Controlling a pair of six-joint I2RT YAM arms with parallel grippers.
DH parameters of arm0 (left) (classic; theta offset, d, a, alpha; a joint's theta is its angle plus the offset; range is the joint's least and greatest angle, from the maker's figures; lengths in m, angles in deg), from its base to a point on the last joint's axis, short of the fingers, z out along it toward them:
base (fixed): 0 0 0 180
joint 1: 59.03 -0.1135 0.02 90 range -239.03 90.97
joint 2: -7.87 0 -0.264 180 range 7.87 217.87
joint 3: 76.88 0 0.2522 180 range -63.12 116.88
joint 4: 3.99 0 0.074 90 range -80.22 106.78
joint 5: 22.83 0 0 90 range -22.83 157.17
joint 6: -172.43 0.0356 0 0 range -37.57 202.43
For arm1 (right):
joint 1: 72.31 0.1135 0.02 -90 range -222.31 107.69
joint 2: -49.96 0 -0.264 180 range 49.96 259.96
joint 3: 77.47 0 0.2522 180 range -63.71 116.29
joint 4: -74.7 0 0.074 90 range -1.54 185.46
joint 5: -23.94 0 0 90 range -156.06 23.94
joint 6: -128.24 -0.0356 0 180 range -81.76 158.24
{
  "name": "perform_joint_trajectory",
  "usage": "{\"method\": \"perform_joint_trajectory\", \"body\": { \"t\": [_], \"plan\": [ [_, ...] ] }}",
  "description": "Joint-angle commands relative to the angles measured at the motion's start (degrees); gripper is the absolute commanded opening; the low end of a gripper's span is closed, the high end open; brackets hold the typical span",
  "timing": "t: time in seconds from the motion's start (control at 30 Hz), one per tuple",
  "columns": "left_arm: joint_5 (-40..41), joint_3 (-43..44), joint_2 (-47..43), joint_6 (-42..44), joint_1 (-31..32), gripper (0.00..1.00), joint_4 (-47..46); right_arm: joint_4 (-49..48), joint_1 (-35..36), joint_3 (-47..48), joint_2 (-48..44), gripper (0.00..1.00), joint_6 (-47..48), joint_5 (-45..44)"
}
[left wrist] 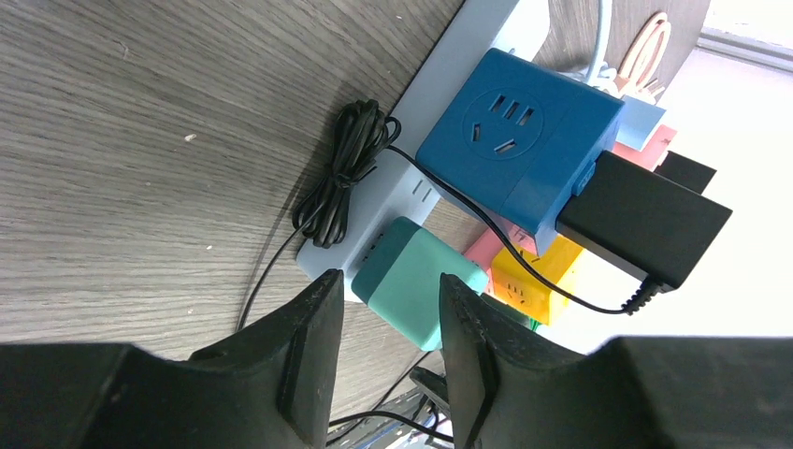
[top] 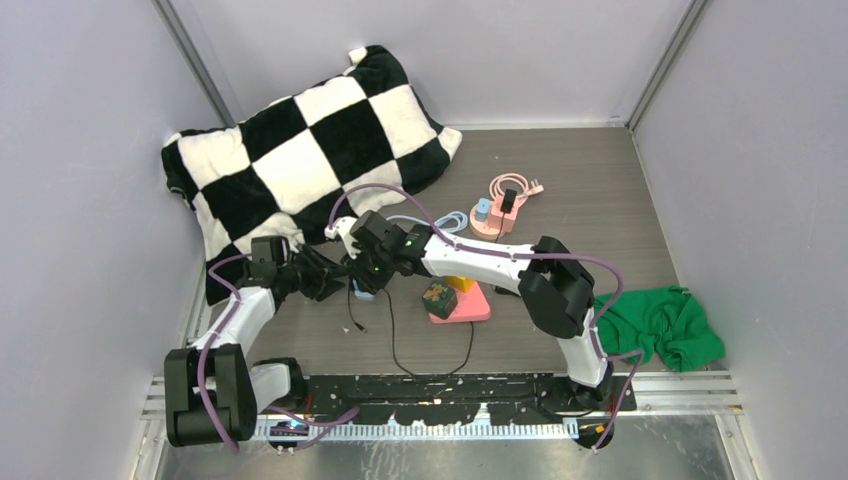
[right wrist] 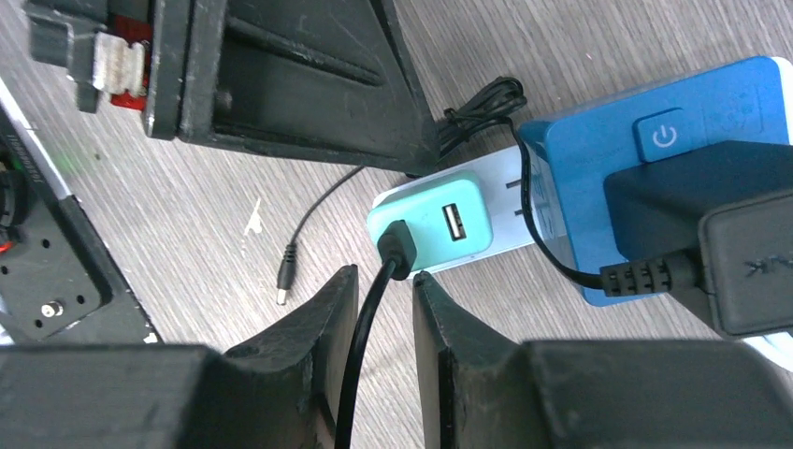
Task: Insert the plug
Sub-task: Insert the plug into the socket.
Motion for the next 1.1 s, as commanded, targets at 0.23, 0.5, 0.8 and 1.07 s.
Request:
{"method": "perform_joint_trajectory", "body": {
  "t": [0.23, 0.5, 0.8, 1.07],
  "plan": [
    [-1.0, 0.9, 1.1, 0.3, 0.2, 0.41, -2.8, 0.0, 0.3, 2.6, -3.0, 0.5, 2.7, -4.1],
    [-1.1, 1.0, 0.9, 0.1, 0.3, 0.4, -2.8, -0.3, 0.4, 4.0, -2.7, 0.47, 5.3, -2.3],
    [-1.4, 1.3, 1.0, 0.0, 0.3, 0.38, -2.8, -2.0, 0.3, 4.2, -1.8, 0.37, 6.6, -0.5],
    [-1.6, 0.8, 2.1, -0.9, 0.3, 0.37, -3.7, -2.5, 0.4, 4.8, 0.9, 0.32, 7.9, -0.7]
  ]
}}
